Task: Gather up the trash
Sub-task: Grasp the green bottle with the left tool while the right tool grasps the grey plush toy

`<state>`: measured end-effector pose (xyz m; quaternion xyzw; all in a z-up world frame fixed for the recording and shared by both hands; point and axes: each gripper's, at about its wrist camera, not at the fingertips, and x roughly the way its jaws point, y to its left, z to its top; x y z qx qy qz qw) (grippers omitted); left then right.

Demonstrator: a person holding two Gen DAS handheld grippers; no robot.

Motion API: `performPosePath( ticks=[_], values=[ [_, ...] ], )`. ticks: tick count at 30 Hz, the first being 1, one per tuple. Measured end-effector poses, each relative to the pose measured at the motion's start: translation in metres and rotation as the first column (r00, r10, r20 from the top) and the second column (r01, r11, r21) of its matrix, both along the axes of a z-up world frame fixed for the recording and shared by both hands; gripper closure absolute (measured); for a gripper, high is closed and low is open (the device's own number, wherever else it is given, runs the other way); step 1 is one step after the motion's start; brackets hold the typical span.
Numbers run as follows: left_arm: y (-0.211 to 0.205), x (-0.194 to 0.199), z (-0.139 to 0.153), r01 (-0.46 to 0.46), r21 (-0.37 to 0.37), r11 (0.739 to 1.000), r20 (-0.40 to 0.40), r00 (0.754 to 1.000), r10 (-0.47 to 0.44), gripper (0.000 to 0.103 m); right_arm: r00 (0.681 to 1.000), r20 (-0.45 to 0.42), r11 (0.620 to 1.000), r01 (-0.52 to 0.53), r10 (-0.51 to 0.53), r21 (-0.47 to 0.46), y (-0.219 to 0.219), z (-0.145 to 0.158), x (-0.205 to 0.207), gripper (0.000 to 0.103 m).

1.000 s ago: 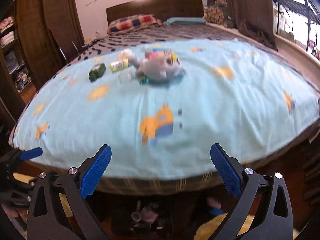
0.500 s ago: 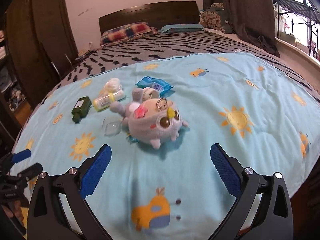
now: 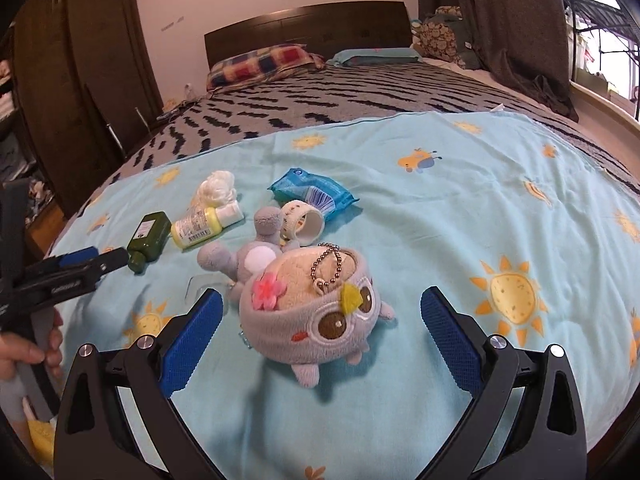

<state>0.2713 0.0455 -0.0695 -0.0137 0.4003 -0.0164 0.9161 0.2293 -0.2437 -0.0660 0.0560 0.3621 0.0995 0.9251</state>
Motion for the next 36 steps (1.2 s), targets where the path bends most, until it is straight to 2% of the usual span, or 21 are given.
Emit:
performPosePath(
  ticks=[7, 8, 10, 14, 20, 26, 36],
  values=[
    [-0.006, 0.036, -0.018, 0.004, -0.023, 1.000, -0.066, 0.998, -0.006, 0.025, 1.000, -0.010, 1.000, -0.003, 0.003, -0.007, -0.001, -0.007, 0.009, 0.003],
    [-0.007, 0.040, -0.020, 0.010, -0.019, 1.000, -0.074, 0.997, -0.012, 0.028, 1.000, -0.012, 1.000, -0.006, 0.006, -0.005, 0.000, -0.008, 0.011, 0.004],
    [-0.010, 0.044, -0.022, 0.013, -0.002, 1.000, -0.080, 0.997, -0.013, 0.042, 1.000, -0.017, 1.000, -0.018, 0.018, 0.008, 0.001, -0.011, 0.013, 0.006],
    [-0.013, 0.046, -0.022, 0.022, 0.010, 1.000, -0.081, 0.996, -0.021, 0.057, 0.999, -0.009, 0.998, -0.050, 0.050, 0.024, 0.006, -0.013, 0.014, 0.024],
    [-0.012, 0.043, -0.022, 0.029, 0.006, 1.000, -0.072, 0.997, -0.028, 0.060, 0.998, 0.027, 0.996, -0.057, 0.059, -0.063, 0.022, -0.013, 0.009, 0.026],
    [-0.011, 0.027, -0.015, 0.042, 0.019, 0.999, -0.061, 0.997, -0.041, 0.061, 0.998, 0.054, 0.999, -0.032, 0.034, -0.030, 0.017, -0.008, 0.006, 0.031],
    [-0.022, -0.045, 0.036, 0.078, 0.010, 0.997, 0.030, 0.997, -0.078, 0.061, 0.990, 0.129, 0.998, -0.058, 0.062, -0.032, 0.020, 0.036, -0.043, 0.031]
  ],
)
